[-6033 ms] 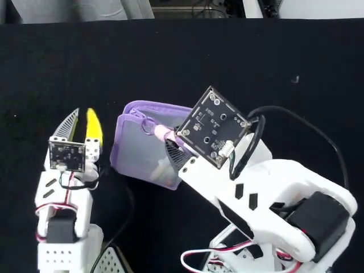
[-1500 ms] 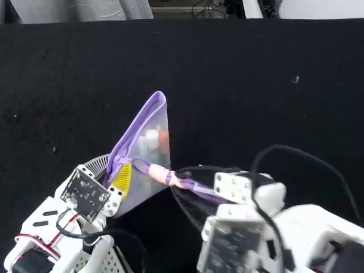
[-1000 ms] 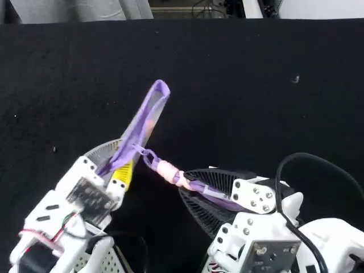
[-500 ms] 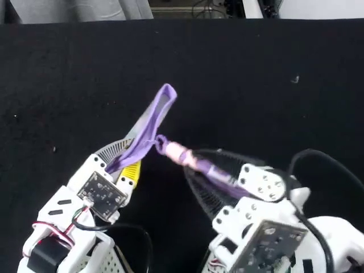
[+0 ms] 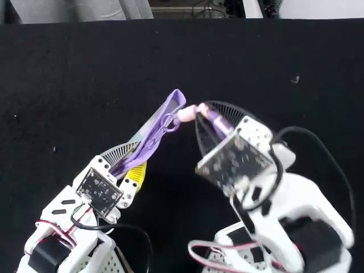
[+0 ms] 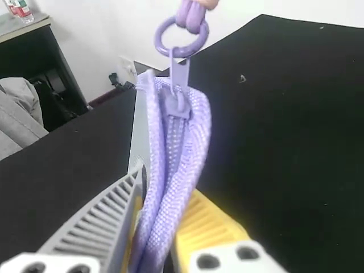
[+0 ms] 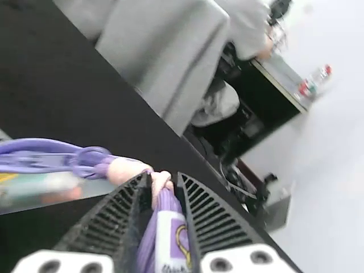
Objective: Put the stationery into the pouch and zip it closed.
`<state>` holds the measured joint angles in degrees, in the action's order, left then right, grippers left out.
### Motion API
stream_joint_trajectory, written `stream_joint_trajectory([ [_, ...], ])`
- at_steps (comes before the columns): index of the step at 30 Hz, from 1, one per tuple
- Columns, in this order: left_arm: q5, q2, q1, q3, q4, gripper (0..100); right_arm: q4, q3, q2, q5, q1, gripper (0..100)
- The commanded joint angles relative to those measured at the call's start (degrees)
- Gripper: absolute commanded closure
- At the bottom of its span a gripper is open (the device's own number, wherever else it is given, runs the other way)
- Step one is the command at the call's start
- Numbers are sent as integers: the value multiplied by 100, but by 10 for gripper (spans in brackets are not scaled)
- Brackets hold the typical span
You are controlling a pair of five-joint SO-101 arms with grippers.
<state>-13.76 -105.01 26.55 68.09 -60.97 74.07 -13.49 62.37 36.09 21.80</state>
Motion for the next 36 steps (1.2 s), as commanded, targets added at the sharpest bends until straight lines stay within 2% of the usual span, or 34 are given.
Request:
stream_joint_trajectory([
  [1, 167, 35, 13, 268, -237, 973, -756, -541, -40, 9, -668, 987],
  [8, 176, 35, -180, 268, -229, 973, -1371, -1095, -48, 141, -1187, 987],
  [16, 176, 35, -268, 268, -237, 973, -2189, -1648, -163, 211, -1284, 987],
  [24, 176, 35, -259, 303, -237, 973, -3437, -1648, -1534, 149, -1582, 987],
  [30, 176, 35, -259, 312, -237, 973, -4360, -1648, -2264, -229, -1697, 987],
  [36, 325, 35, -251, 321, -237, 973, -4721, -1411, -2870, -229, -1697, 987],
])
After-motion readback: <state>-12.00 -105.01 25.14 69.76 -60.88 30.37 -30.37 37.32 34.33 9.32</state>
